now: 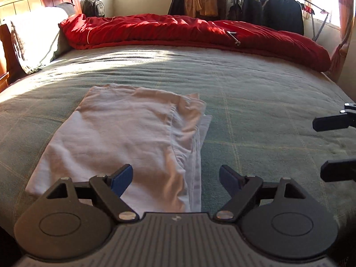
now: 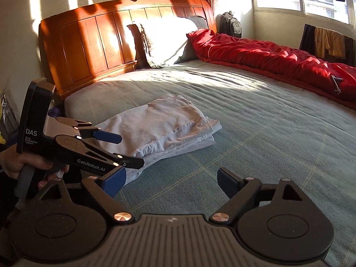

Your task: Fold clothes

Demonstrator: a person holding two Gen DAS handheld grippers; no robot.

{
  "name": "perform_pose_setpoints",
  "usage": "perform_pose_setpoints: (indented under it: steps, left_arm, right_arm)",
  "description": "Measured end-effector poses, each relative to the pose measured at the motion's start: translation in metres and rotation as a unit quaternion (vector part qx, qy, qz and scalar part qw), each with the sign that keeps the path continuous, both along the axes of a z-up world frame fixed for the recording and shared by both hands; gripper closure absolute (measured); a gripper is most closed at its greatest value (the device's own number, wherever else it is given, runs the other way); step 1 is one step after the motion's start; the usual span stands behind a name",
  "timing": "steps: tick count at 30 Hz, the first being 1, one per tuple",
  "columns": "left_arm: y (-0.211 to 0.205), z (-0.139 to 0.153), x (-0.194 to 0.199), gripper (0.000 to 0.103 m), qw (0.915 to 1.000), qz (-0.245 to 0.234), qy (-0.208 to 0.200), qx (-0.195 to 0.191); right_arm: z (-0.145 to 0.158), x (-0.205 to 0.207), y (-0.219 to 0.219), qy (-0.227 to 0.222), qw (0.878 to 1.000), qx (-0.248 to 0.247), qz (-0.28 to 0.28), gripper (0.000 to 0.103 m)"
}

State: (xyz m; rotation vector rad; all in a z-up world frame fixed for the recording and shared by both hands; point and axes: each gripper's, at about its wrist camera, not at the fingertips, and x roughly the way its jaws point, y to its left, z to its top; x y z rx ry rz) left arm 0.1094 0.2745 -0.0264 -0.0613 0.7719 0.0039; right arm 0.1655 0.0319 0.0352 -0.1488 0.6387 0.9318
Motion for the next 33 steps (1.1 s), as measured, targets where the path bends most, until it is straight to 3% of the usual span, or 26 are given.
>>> perform_pose_setpoints:
  steps: [4, 11, 13, 16, 20, 25, 33]
  left_arm:
    - [-0.011, -0.018, -0.007, 0.016, 0.9994, 0.006, 0.022, -0.025]
    - [-0.026, 0.005, -0.035, 0.015, 0.9986, 0.048, -0.020, 0.011]
    - [-0.032, 0.017, -0.044, 0.010, 0.9967, 0.065, -0.044, 0.022]
    - [-0.043, 0.033, -0.058, 0.003, 0.9932, 0.085, -0.074, 0.032]
    - [-0.056, 0.047, -0.074, 0.002, 0.9859, 0.117, -0.106, 0.056]
    - [-0.062, 0.060, -0.094, 0.001, 0.9768, 0.152, -0.142, 0.051]
    - [-0.062, 0.073, -0.123, 0.001, 0.9665, 0.212, -0.134, 0.056]
  right_arm:
    - [0.003, -0.007, -0.010, 0.004, 1.000, 0.002, -0.011, 0.009]
    - [0.011, -0.015, -0.027, -0.001, 1.000, -0.001, -0.030, 0.000]
    - [0.011, -0.017, -0.029, 0.002, 0.999, 0.001, -0.034, 0.000]
    - [0.012, -0.020, -0.030, 0.003, 0.999, -0.004, -0.034, 0.000]
    - [0.014, -0.028, -0.032, -0.001, 0.999, -0.006, -0.033, 0.000]
    - [0.018, -0.038, -0.037, -0.006, 1.000, 0.000, -0.029, 0.000]
    - [0.008, -0.047, -0.028, -0.010, 0.998, -0.043, -0.050, 0.000]
